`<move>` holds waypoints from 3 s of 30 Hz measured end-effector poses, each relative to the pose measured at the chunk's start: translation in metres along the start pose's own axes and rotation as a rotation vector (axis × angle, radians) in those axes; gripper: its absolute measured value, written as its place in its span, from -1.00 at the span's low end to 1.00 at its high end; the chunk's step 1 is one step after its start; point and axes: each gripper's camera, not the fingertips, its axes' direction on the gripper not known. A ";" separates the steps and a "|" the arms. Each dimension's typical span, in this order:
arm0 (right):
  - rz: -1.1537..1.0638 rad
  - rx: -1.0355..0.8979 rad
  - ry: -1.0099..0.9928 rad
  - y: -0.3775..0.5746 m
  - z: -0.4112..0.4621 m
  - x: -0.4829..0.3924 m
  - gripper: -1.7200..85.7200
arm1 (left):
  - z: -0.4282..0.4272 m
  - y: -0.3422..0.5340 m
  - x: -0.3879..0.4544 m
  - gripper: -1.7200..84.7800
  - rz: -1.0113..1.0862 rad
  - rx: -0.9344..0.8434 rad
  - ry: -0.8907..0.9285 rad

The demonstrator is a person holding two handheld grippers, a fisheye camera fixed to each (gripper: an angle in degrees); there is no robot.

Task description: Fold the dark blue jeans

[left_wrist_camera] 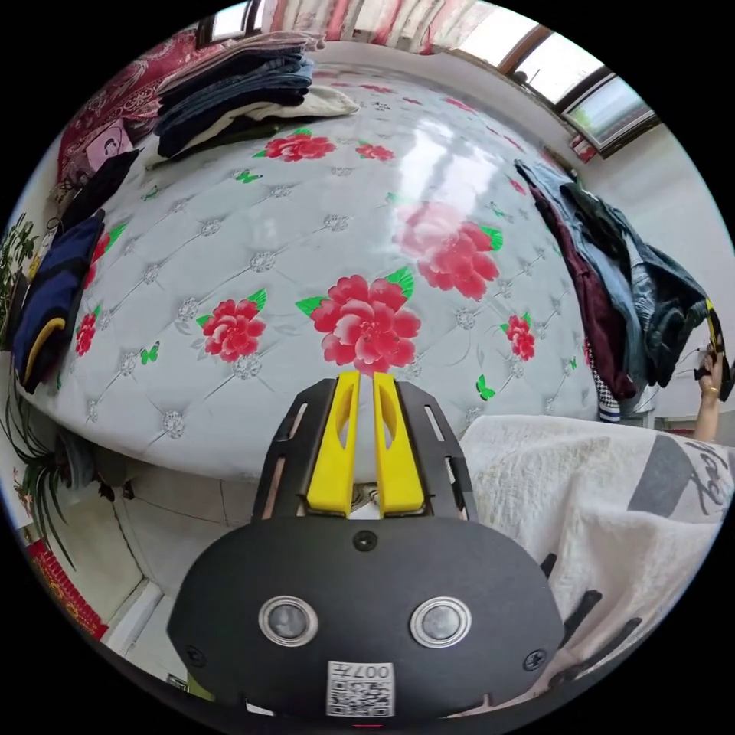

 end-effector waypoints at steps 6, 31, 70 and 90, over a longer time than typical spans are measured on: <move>-0.250 -0.253 -0.557 0.021 0.155 -0.177 -0.96 | -0.051 0.002 -0.001 -0.75 0.141 0.195 0.170; 0.169 -0.682 0.099 0.196 0.311 -0.134 -0.71 | 0.068 -0.026 0.073 -0.81 0.820 -0.218 -0.082; -0.594 -0.851 0.273 0.190 0.469 -0.175 -0.95 | -0.067 -0.080 -0.160 -0.80 -0.165 0.028 -0.431; -0.203 -0.464 0.366 -0.037 0.521 -0.099 -0.83 | -0.004 -0.237 -0.200 -0.96 -0.332 0.000 -0.625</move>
